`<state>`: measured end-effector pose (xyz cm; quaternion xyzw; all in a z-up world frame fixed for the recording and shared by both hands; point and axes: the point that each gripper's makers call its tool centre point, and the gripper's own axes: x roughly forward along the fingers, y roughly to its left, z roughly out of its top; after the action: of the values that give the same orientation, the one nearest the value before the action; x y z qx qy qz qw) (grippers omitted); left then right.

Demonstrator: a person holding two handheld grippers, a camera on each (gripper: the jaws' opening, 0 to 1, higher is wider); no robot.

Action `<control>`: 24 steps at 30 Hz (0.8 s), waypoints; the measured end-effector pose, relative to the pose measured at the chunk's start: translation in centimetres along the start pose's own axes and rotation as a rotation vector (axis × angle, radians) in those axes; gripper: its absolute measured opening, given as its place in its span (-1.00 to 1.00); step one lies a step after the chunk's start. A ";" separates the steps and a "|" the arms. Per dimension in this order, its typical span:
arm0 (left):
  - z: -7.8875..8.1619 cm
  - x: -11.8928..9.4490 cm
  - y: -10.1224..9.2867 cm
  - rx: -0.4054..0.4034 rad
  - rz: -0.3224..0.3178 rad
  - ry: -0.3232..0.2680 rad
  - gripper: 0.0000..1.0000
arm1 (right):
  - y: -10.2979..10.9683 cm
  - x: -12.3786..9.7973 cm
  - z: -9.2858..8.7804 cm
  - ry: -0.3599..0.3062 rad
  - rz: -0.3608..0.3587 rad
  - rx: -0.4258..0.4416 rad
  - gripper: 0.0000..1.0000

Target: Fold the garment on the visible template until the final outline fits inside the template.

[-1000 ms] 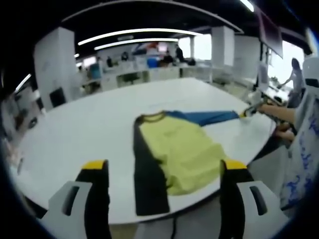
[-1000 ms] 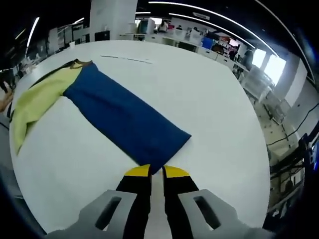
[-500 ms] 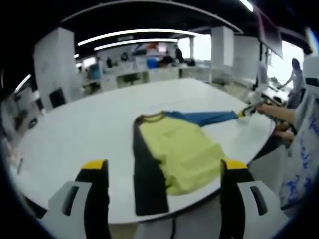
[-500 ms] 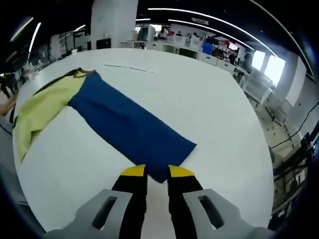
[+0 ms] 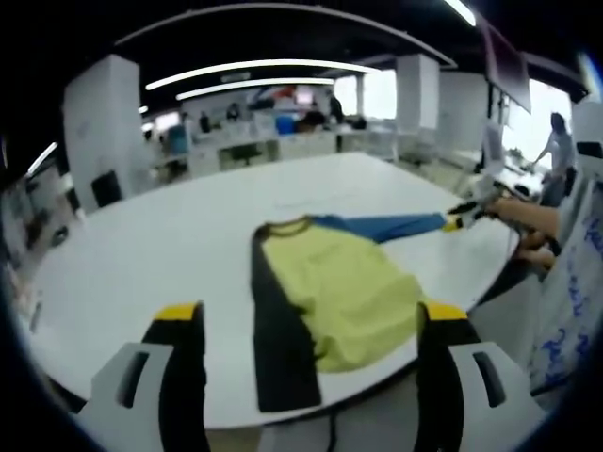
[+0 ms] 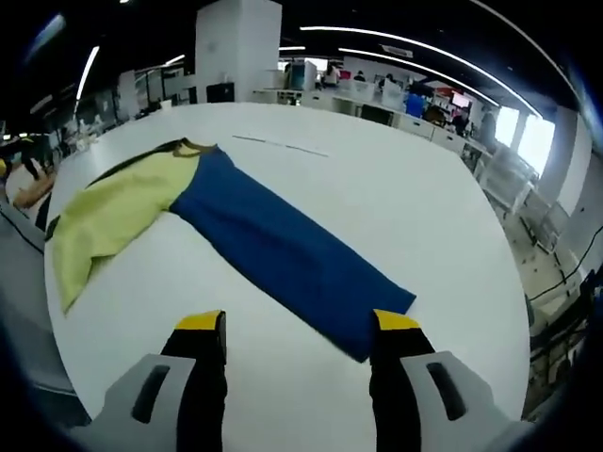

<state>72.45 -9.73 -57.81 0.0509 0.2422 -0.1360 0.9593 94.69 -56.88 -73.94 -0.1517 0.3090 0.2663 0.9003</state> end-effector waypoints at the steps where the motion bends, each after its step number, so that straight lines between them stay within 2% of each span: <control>1: 0.0 0.0 0.0 0.001 -0.004 -0.002 0.78 | 0.4 -0.2 0.3 -0.004 0.002 0.000 0.36; 6: 0.2 -0.2 0.6 0.007 -0.013 -0.015 0.77 | 2.2 -1.1 2.1 -0.046 0.010 -0.050 0.59; 10: 0.2 0.0 0.8 0.011 -0.032 -0.021 0.77 | 5.0 -2.4 4.0 -0.076 0.045 -0.053 0.91; 13: 0.1 0.1 1.0 0.010 -0.042 -0.024 0.77 | 6.5 -3.2 5.2 -0.101 0.067 -0.075 0.99; 17: -0.1 0.1 1.5 0.008 -0.052 -0.026 0.77 | 9.1 -4.6 6.9 -0.132 0.087 -0.100 1.00; 20: -0.2 0.0 1.8 0.011 -0.059 -0.026 0.78 | 10.8 -5.5 8.1 -0.156 0.109 -0.085 1.00; 24: -0.1 -0.1 2.2 0.011 -0.065 -0.032 0.79 | 11.8 -5.8 9.2 -0.186 0.141 -0.077 1.00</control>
<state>72.89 -7.59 -57.80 0.0463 0.2275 -0.1694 0.9578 88.44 -45.48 -64.52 -0.1389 0.2234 0.3535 0.8977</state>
